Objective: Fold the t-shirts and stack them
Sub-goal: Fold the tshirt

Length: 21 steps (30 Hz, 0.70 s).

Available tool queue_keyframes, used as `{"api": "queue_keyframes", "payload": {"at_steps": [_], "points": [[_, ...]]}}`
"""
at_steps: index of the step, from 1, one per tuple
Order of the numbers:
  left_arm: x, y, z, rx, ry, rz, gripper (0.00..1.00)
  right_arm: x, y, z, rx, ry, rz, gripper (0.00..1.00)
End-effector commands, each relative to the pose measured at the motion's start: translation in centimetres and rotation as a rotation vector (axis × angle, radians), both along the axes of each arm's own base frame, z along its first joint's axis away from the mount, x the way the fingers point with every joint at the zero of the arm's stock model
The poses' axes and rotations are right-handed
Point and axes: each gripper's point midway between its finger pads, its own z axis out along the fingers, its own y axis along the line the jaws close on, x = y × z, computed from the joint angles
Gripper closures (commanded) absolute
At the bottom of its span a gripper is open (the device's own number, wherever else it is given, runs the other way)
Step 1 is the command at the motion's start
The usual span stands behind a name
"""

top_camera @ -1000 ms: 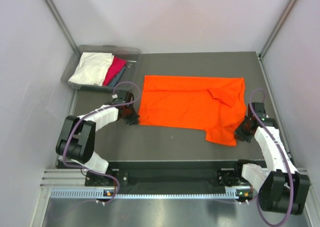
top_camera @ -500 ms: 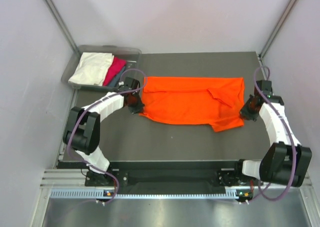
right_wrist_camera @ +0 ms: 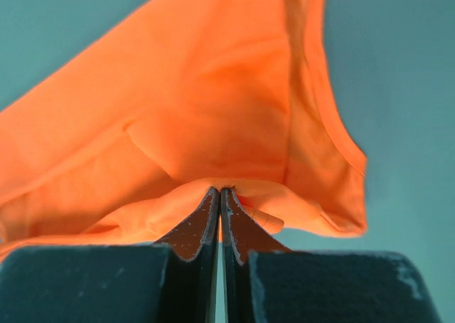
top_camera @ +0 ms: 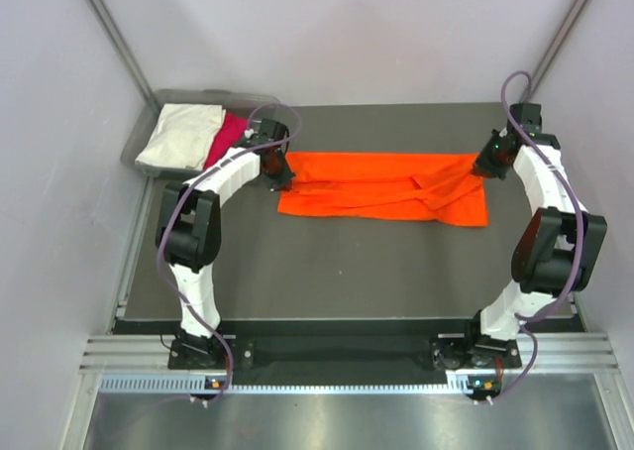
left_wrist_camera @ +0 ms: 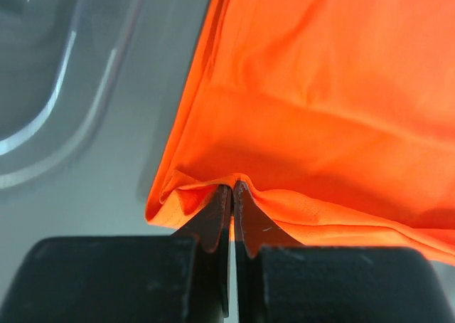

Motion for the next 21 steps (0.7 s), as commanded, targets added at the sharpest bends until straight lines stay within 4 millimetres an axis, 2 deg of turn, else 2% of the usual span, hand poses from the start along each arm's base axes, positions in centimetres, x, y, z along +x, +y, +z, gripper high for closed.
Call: {"api": "queue_keyframes", "payload": {"at_steps": [1,11,21], "points": [[1.2,0.9,-0.1,0.034,0.015,0.025,1.0,2.4,0.3,1.6,0.021,-0.075,0.055,1.0],[3.2,2.0,-1.4,0.053,0.031,0.074,1.0,4.1,0.6,0.6,0.05,-0.072,0.086,1.0],[3.8,2.2,-1.8,0.061,0.034,0.089,1.0,5.4,0.6,0.2,0.067,-0.075,0.077,1.0]]}}
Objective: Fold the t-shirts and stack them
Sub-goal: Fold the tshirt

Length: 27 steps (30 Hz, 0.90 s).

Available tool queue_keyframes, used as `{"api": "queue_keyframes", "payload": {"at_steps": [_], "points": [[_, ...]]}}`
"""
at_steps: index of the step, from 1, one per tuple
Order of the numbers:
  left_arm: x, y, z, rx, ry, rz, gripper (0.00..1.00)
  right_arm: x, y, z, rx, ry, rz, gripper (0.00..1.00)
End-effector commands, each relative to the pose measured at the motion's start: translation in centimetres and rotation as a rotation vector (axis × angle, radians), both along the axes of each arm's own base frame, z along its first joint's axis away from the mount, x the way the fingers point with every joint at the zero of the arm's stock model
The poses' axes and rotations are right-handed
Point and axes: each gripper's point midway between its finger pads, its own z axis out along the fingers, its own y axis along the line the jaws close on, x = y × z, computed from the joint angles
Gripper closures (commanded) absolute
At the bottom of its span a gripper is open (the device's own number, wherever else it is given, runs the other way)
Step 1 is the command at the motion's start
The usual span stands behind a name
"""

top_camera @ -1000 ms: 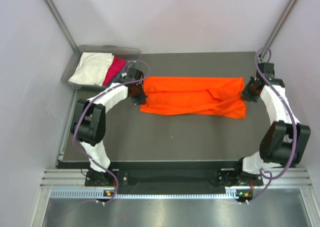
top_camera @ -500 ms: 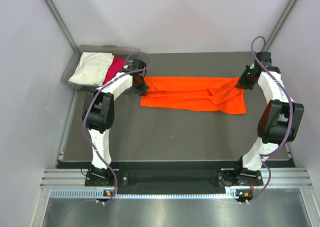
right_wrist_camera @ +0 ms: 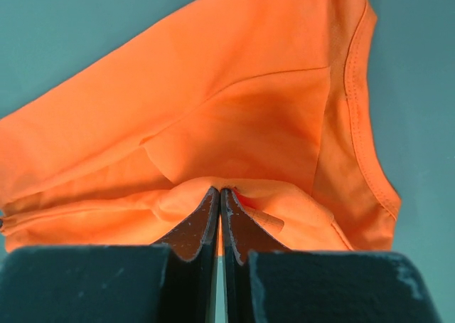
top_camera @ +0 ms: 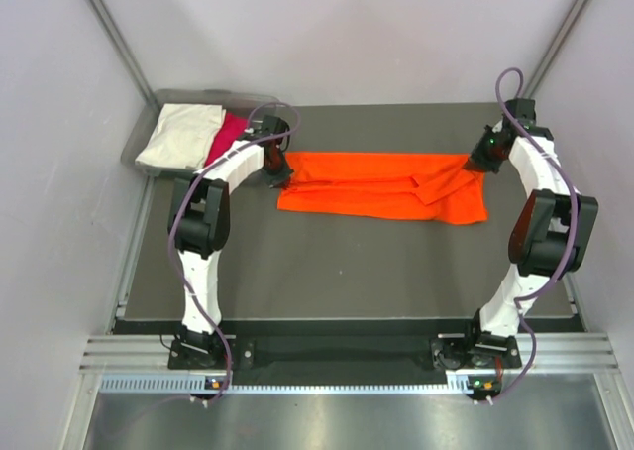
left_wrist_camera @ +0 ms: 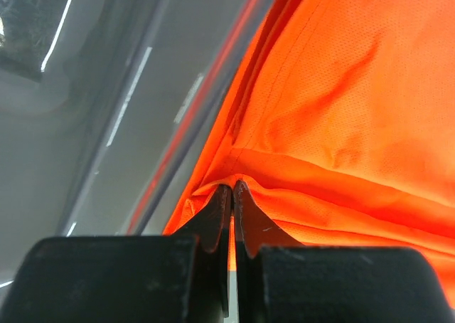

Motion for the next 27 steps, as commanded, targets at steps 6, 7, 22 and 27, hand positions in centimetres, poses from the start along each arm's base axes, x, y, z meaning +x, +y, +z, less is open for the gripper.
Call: {"api": "queue_keyframes", "payload": {"at_steps": [6,7,22,27], "points": [[1.4,0.9,0.6,0.021,-0.022,0.038,1.0,2.9,-0.4,1.1,0.016,-0.074,-0.002,0.99],[1.5,0.9,0.5,0.024,-0.021,0.038,1.0,3.0,-0.3,0.9,0.018,-0.073,-0.001,0.99],[2.1,1.2,0.4,0.043,-0.021,0.039,1.0,3.8,-1.2,-0.8,0.004,-0.032,-0.026,0.94],[2.2,1.4,-0.1,0.052,-0.014,0.044,1.0,4.2,-1.5,-1.4,0.014,-0.026,-0.028,0.94]]}}
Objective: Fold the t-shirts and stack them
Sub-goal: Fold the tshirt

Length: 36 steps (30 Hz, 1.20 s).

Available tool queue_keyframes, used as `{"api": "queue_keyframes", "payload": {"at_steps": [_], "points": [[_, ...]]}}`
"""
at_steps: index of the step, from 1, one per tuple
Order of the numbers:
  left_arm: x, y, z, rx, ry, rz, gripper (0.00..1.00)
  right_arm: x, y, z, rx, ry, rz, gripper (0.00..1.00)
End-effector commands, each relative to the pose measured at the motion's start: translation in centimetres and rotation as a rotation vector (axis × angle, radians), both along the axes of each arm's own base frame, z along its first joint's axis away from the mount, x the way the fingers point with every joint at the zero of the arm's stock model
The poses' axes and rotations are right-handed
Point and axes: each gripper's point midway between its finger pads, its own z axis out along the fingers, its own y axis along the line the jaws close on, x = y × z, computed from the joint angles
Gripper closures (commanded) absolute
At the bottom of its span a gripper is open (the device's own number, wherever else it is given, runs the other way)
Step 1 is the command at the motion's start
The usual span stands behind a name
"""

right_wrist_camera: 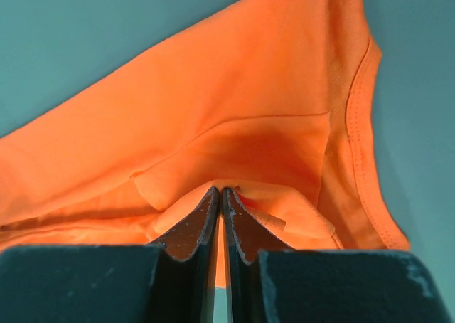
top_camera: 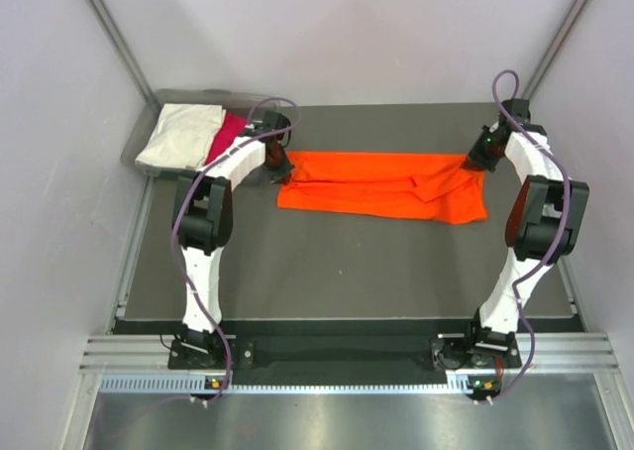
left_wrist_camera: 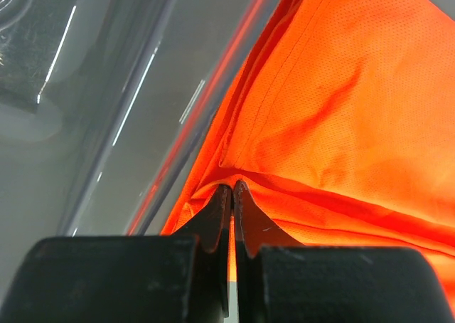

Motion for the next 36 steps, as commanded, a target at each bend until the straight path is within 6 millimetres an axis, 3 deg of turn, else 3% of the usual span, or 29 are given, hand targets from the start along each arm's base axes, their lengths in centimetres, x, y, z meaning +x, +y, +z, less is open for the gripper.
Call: {"api": "queue_keyframes", "payload": {"at_steps": [1,6,7,8,10,11,12,13,14,16,17,21,22,24,25,28,29,31,32,36], "points": [[0.8,1.4,0.0,0.046,-0.005,0.035,1.0,1.8,-0.8,1.0,-0.001,-0.051,-0.01,0.94],[0.8,1.8,0.3,0.066,-0.011,0.038,0.97,2.2,-0.8,0.4,0.008,-0.049,-0.006,0.89],[0.7,1.8,0.4,0.07,-0.011,0.03,0.93,2.3,-0.9,0.0,-0.007,-0.042,-0.006,0.85],[0.6,1.8,1.0,0.07,-0.019,0.031,0.86,2.5,-1.4,0.3,-0.021,-0.048,-0.012,0.73],[0.0,1.9,1.7,0.092,-0.018,0.022,0.7,1.8,-2.9,0.0,-0.072,0.005,-0.043,0.65],[-0.2,1.8,3.4,0.089,-0.045,0.012,0.67,2.2,-3.7,1.4,-0.102,-0.002,-0.058,0.55],[-0.8,1.4,4.2,0.101,-0.048,-0.005,0.63,0.7,-5.1,1.5,-0.161,0.07,-0.091,0.48],[-1.5,1.8,6.4,0.131,-0.092,-0.02,0.54,0.5,-5.7,3.0,-0.199,0.063,-0.09,0.41],[-2.1,1.6,7.3,0.14,-0.113,-0.037,0.53,-0.2,-6.2,3.6,-0.235,0.076,-0.101,0.32],[-3.4,0.7,9.1,0.158,-0.173,-0.075,0.48,-2.0,-7.0,4.3,-0.286,0.087,-0.114,0.25],[-5.0,0.7,10.0,0.148,-0.189,-0.097,0.46,-4.0,-6.9,4.5,-0.297,0.1,-0.119,0.2],[-6.8,-2.2,11.3,0.065,-0.297,-0.212,0.52,-8.4,-7.2,3.8,-0.295,0.096,-0.144,0.18],[-7.3,-2.8,10.8,0.045,-0.295,-0.244,0.55,-9.7,-6.3,3.0,-0.256,0.11,-0.133,0.18],[-7.3,-5.1,10.4,-0.043,-0.291,-0.313,0.64,-10.3,-4.9,2.2,-0.167,0.086,-0.109,0.21],[-7.2,-5.9,10.3,-0.064,-0.285,-0.335,0.66,-10.7,-4.5,2.3,-0.134,0.062,-0.119,0.23],[-6.5,-8.8,9.0,-0.156,-0.266,-0.425,0.7,-13.0,-3.8,-0.8,-0.031,0.088,-0.14,0.26],[-6.2,-9.3,7.5,-0.156,-0.241,-0.439,0.7,-13.2,-3.9,-1.1,-0.012,0.083,-0.147,0.26],[-5.3,-9.3,6.9,-0.135,-0.239,-0.448,0.71,-13.7,-4.2,-2.3,0.041,0.079,-0.164,0.26],[-5.2,-9.1,5.1,-0.122,-0.192,-0.445,0.71,-13.7,-4.3,-2.5,0.055,0.072,-0.16,0.24],[-4.5,-7.9,1.8,-0.093,-0.113,-0.43,0.72,-13.3,-4.1,-3.3,0.073,0.059,-0.137,0.21]]}}
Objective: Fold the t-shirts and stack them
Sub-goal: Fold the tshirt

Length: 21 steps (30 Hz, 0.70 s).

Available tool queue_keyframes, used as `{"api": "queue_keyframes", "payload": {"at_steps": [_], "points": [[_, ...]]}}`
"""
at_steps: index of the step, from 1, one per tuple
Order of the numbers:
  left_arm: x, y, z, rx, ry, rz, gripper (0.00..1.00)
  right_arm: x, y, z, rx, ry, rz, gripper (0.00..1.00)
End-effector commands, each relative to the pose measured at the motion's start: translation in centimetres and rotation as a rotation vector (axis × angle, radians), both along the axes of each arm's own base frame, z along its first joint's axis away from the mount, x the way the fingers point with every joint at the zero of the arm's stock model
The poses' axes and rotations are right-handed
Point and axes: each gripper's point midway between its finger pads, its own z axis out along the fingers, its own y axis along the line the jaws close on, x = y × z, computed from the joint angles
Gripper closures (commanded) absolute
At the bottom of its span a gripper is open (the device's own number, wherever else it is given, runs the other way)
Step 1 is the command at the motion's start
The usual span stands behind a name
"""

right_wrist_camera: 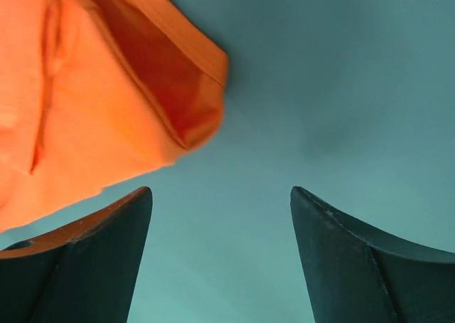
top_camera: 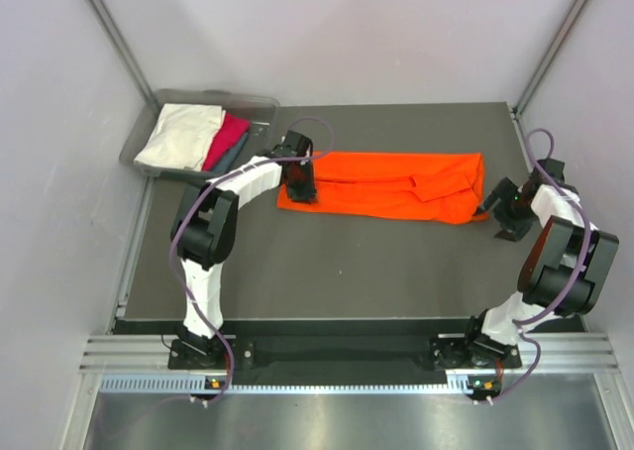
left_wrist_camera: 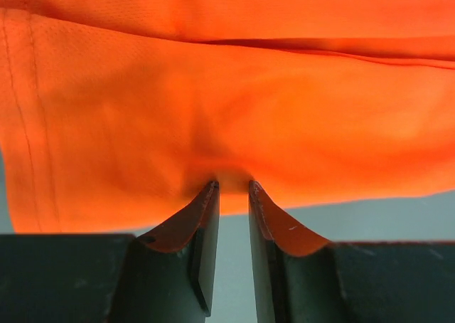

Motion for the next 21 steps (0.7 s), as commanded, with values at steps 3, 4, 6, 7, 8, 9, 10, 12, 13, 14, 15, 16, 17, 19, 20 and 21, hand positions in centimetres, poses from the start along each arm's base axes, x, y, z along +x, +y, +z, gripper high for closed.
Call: {"api": "queue_keyframes", "payload": {"at_steps": [3,4,6,7,8,9,10,12,13,14,15,16,17,19,20,21], "points": [[1.9,1.5,-1.0,0.022,0.004,-0.005,0.72,3.6,0.1,1.0,0.015,-0.176,0.047,0.21],[1.6,2.0,-1.8,0.044,0.029,-0.001,0.72,3.9,0.0,0.6,0.017,-0.183,0.048,0.22],[1.6,3.1,-2.6,0.075,0.044,0.015,0.72,4.3,0.1,0.3,0.029,-0.194,0.045,0.24],[1.5,3.6,-3.2,0.095,0.057,0.018,0.72,4.4,0.2,-0.2,0.042,-0.187,0.035,0.25],[1.4,4.1,-3.5,0.106,0.068,0.027,0.72,4.9,0.0,-0.1,0.035,-0.209,0.033,0.27],[1.2,4.2,-3.9,0.106,0.08,0.027,0.73,5.1,-0.1,-0.1,0.032,-0.216,0.032,0.28],[1.2,4.4,-3.9,0.107,0.086,0.029,0.73,5.2,-0.1,-0.4,0.033,-0.217,0.019,0.3],[1.1,4.6,-4.1,0.116,0.091,0.029,0.73,5.6,-0.5,-0.5,0.02,-0.229,0.004,0.37],[1.1,4.6,-4.3,0.117,0.094,0.029,0.73,5.6,-0.5,-0.8,0.02,-0.224,-0.004,0.4],[1.1,4.6,-4.3,0.117,0.093,0.027,0.73,5.6,-0.6,-0.9,0.022,-0.225,-0.01,0.45],[1.0,4.6,-4.5,0.121,0.098,0.024,0.73,5.9,-0.6,-1.0,0.022,-0.232,-0.017,0.47],[0.9,4.7,-4.9,0.125,0.106,0.021,0.73,5.8,-0.7,-1.4,0.025,-0.226,-0.023,0.49],[0.8,4.8,-5.0,0.13,0.111,0.022,0.73,5.9,-0.7,-1.4,0.023,-0.232,-0.025,0.61],[0.5,4.9,-5.4,0.134,0.122,0.02,0.73,6.0,-1.4,-1.6,-0.011,-0.234,-0.041,0.74],[0.4,4.9,-5.5,0.133,0.126,0.02,0.73,6.0,-1.5,-1.8,-0.02,-0.232,-0.044,0.85],[0.5,4.9,-5.6,0.133,0.121,0.02,0.73,5.9,-2.0,-2.1,-0.047,-0.219,-0.058,0.92]]}}
